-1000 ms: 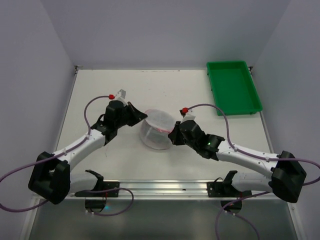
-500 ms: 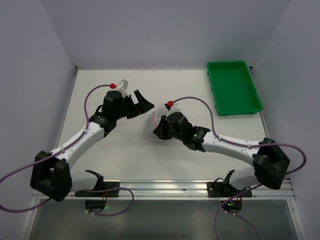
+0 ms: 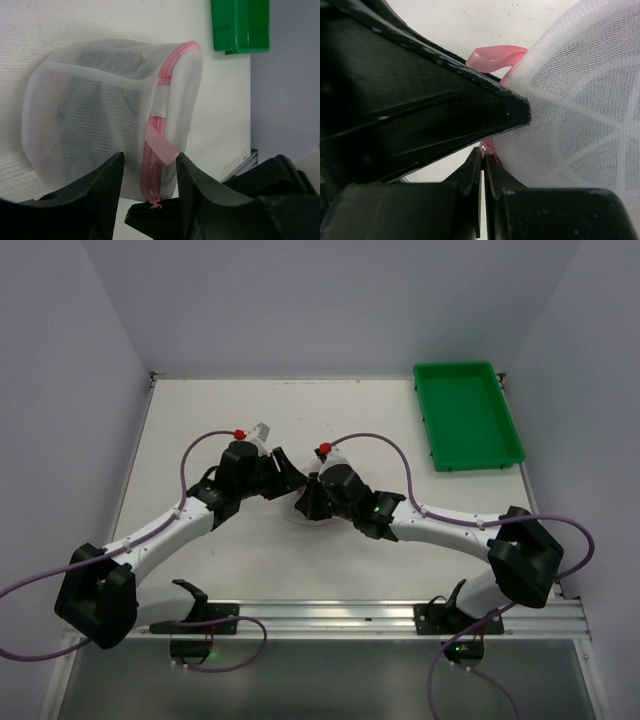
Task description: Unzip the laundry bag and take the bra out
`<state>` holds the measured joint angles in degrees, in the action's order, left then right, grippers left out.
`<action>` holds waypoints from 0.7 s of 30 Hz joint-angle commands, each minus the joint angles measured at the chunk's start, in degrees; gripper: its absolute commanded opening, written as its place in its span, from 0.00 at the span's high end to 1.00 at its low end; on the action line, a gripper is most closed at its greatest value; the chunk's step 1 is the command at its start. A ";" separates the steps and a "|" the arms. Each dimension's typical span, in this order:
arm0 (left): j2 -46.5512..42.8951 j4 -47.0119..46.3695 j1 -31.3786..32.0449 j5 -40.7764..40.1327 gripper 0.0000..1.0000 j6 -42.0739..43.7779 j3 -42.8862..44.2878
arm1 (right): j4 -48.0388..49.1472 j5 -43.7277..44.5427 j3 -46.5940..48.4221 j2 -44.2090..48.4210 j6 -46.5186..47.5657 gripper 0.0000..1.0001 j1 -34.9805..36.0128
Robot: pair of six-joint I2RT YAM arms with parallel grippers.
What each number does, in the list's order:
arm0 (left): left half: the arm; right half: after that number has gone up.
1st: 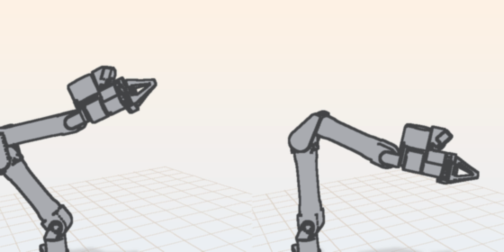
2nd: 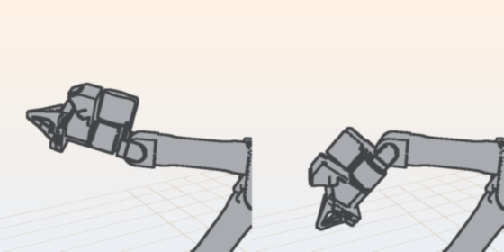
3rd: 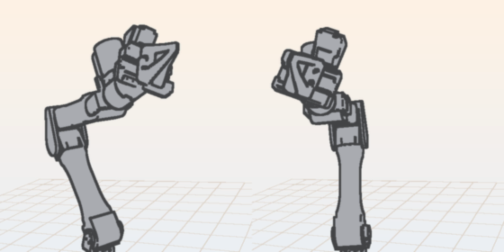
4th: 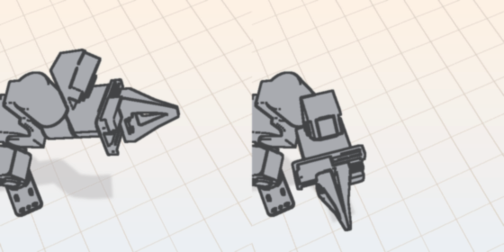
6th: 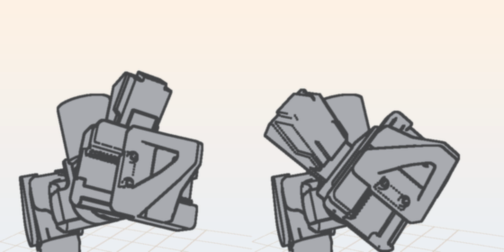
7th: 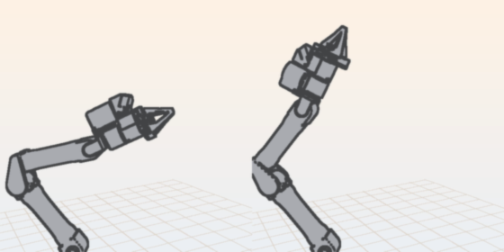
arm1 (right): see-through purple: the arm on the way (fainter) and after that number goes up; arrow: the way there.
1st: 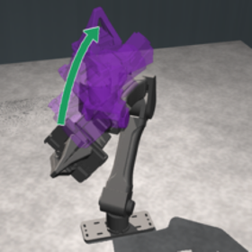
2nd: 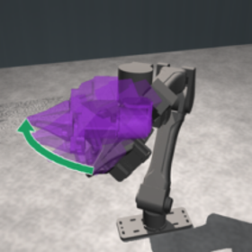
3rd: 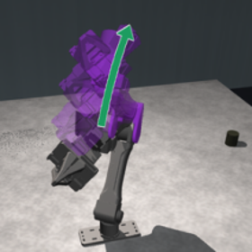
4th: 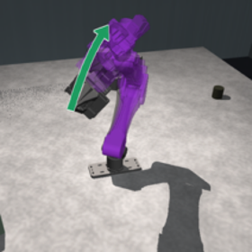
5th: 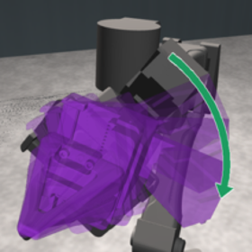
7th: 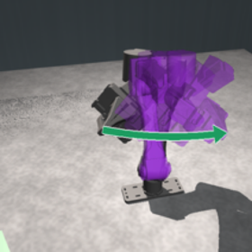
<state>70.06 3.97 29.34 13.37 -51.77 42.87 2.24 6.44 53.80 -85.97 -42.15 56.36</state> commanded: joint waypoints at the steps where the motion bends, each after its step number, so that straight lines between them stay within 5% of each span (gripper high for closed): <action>1: 1.39 -2.12 1.68 -0.27 0.53 -0.26 0.72 | 1.98 0.68 2.10 0.89 1.63 1.00 0.24; 2: 1.57 -2.56 1.94 -0.62 0.69 -0.26 0.72 | 1.63 0.77 1.84 1.42 1.72 1.00 0.24; 6: 1.22 -2.56 1.86 -3.51 1.00 0.35 0.81 | 0.23 0.77 -0.35 3.78 2.07 1.00 0.16; 14: 3.58 -1.16 -2.62 1.39 1.00 5.87 4.84 | -6.98 4.11 -9.49 13.10 7.78 1.00 -2.30; 21: 9.30 4.29 -5.34 9.39 1.00 15.46 11.95 | -13.22 3.23 -11.61 16.10 11.39 1.00 -11.17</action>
<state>77.91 5.82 25.96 18.17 -43.57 50.22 -6.59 8.21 42.19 -71.07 -34.20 48.14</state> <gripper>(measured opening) 0.021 0.014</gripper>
